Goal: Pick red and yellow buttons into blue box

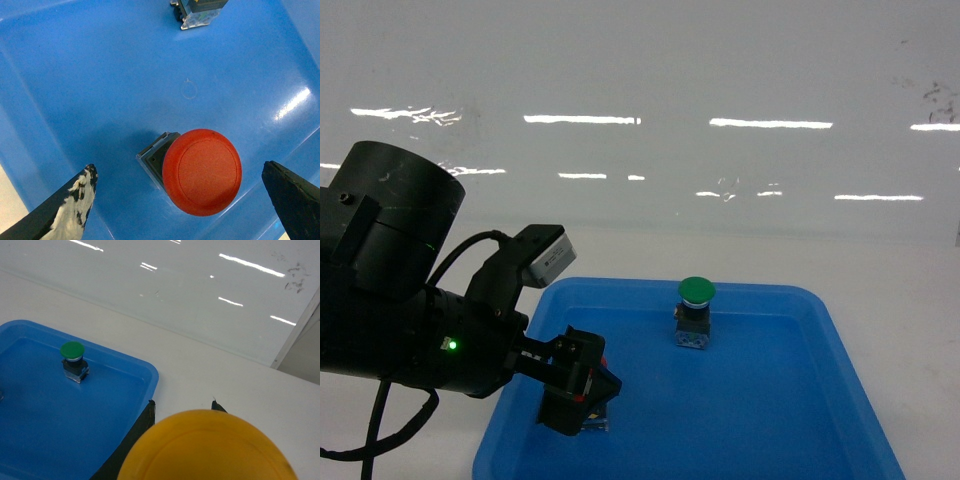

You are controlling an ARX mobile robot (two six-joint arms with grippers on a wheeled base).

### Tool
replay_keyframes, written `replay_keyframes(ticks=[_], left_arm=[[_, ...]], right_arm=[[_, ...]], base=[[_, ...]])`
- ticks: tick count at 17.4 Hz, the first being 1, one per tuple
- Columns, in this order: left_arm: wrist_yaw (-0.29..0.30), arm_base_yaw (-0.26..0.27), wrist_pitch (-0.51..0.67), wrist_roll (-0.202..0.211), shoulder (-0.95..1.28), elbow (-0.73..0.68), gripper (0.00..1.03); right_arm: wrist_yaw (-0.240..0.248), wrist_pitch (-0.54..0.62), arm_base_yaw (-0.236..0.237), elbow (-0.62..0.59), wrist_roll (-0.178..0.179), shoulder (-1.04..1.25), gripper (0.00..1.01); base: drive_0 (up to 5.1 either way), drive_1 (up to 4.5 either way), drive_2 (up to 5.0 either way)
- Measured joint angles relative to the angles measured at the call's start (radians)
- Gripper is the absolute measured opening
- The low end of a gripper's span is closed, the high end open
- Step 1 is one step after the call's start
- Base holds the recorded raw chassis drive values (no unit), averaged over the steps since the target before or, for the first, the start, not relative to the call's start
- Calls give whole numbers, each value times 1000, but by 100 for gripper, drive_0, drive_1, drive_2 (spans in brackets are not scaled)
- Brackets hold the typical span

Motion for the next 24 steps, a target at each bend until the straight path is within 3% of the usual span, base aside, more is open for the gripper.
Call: replay_keyframes(ticks=[9,17,24], left_arm=[[7,-28,-14,4,96,51,98],[-13,-26,-28,52,141,85,98],[-21,-19,-32,65,151,85,38]], right_arm=[[0,0,0,0,0,0,28],[0,0,0,0,0,0,28],[0,0,0,0,0,0,28]], base=[[0,0,0],[0,0,0],[0,0,0]])
